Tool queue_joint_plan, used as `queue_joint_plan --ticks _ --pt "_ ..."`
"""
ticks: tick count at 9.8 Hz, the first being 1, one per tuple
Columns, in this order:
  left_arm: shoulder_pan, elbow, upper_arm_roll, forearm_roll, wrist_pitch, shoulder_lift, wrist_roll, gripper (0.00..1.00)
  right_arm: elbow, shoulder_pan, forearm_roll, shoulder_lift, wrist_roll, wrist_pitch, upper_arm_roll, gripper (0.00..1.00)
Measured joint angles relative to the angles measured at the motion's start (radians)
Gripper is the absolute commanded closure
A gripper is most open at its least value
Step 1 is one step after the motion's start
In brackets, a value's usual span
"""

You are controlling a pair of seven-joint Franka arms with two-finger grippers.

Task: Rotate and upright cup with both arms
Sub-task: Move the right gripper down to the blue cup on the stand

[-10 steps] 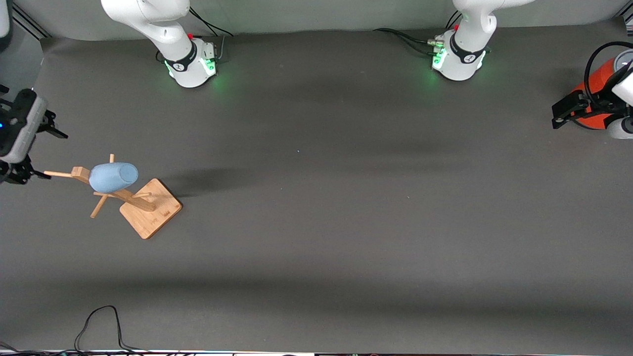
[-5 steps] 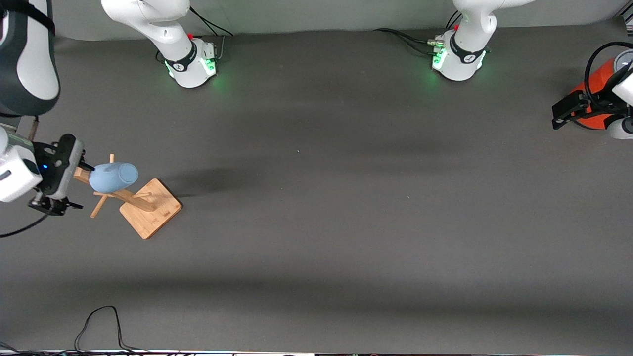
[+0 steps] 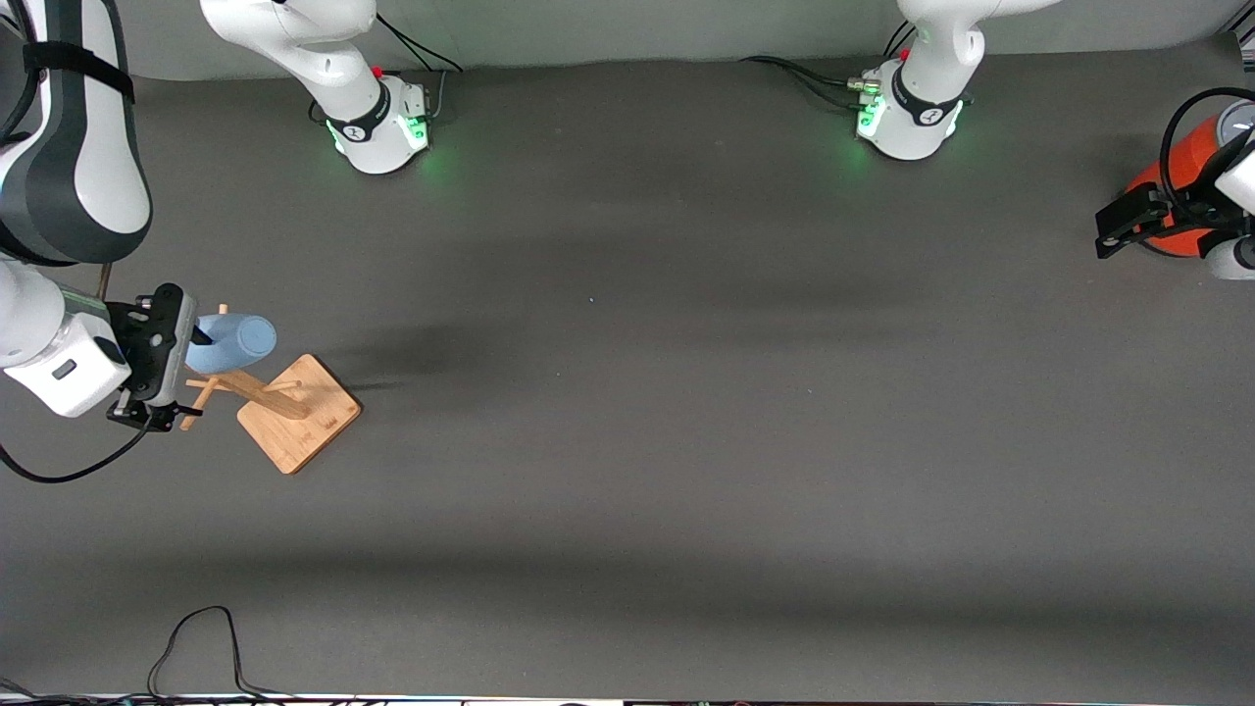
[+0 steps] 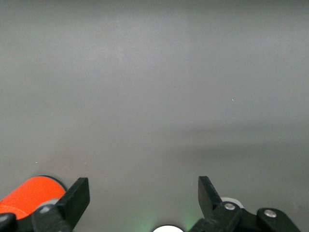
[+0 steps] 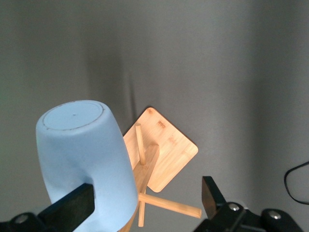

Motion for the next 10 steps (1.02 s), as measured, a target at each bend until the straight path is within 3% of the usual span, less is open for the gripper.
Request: queue_joint_plan --ticks 10 --pt "0.0 0.0 0.0 0.0 0.001 0.0 0.0 0.0 -0.006 0.0 0.011 -0.031 -0.037 -0.05 -0.002 0.0"
